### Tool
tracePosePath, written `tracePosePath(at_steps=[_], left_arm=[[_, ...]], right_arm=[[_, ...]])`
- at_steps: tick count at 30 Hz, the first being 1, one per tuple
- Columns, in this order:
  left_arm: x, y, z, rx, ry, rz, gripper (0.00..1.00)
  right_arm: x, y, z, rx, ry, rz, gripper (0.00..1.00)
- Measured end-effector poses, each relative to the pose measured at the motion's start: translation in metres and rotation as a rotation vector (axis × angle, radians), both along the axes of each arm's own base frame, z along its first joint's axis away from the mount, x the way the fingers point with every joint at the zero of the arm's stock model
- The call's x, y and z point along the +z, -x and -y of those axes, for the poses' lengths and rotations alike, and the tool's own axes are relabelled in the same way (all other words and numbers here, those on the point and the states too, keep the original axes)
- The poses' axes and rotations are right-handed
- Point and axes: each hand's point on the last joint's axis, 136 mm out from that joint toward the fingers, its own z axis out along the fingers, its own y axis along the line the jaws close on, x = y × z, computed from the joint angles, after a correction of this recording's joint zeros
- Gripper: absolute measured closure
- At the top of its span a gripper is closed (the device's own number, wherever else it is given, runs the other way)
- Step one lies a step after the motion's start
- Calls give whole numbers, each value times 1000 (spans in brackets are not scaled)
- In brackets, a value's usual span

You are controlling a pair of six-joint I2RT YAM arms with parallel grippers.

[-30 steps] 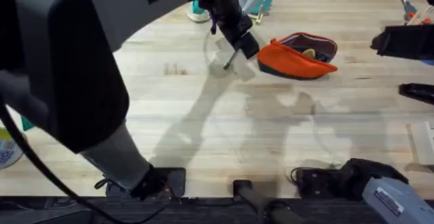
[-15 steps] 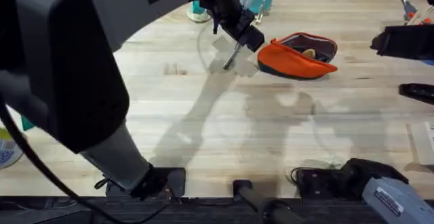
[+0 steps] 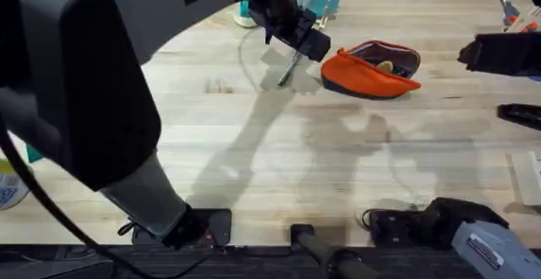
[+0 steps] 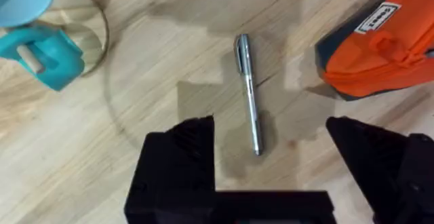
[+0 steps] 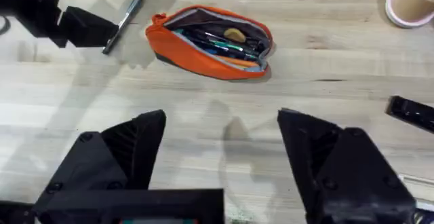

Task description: Unzip the bag, pick up the pens from the table one at a time and place them inside, then zip the bag closed.

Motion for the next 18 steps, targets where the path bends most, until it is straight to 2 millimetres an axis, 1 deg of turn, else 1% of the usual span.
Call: tracePosePath(at_steps=[4, 8, 14, 18], left_arm=[[-2, 0, -5, 32, -20, -4, 6], [-7, 0, -9, 50, -38, -15, 58], [-35, -1, -12, 79, -78, -70, 61], [-47, 0, -13, 85, -94, -93, 70]], right_arm=[[0, 0, 0, 1, 0, 0, 5], [0, 0, 0, 1, 0, 0, 4], [0, 0, 0, 1, 0, 0, 5], [0, 0, 0, 1, 0, 0, 5]])
